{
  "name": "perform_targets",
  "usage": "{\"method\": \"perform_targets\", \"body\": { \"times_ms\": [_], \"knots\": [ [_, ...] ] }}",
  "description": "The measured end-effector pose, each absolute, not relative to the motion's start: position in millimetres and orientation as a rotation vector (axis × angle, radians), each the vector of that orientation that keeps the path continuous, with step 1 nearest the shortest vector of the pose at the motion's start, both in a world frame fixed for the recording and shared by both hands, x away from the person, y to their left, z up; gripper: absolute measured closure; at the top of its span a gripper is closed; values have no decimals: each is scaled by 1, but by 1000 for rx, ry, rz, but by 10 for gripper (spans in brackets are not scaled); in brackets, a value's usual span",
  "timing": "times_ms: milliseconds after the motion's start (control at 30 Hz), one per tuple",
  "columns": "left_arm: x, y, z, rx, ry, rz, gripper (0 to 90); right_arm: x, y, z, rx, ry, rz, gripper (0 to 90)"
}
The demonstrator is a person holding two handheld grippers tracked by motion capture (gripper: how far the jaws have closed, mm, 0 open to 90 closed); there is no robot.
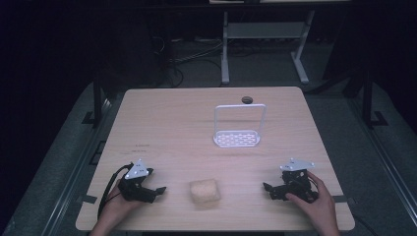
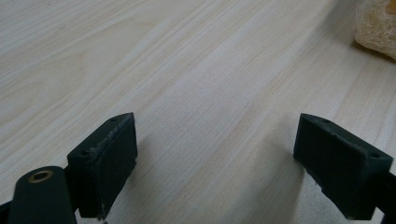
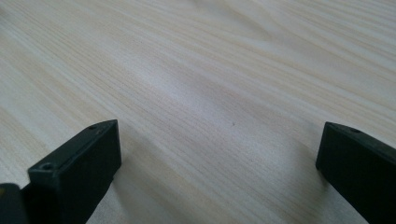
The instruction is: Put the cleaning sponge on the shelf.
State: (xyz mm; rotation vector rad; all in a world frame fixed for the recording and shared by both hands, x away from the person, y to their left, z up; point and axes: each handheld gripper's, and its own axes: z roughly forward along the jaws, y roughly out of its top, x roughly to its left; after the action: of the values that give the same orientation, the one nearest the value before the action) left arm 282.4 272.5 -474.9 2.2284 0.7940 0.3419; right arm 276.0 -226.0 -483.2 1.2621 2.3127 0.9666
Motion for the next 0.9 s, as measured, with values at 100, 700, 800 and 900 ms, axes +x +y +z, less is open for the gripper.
{"method": "perform_targets", "body": {
  "times_ms": [100, 700, 800, 900],
  "knots": [
    [282, 273, -475, 2228, 794, 342, 129, 276, -226, -483, 1263, 2313, 967, 0],
    [282, 271, -469, 2216, 784, 310, 135, 276, -226, -483, 1263, 2313, 966, 0],
    [281, 270, -466, 2215, 776, 305, 136, 276, -226, -483, 1263, 2312, 966, 0],
    [280, 268, -462, 2215, 774, 304, 137, 277, -226, -483, 1263, 2313, 965, 0]
  ]
}}
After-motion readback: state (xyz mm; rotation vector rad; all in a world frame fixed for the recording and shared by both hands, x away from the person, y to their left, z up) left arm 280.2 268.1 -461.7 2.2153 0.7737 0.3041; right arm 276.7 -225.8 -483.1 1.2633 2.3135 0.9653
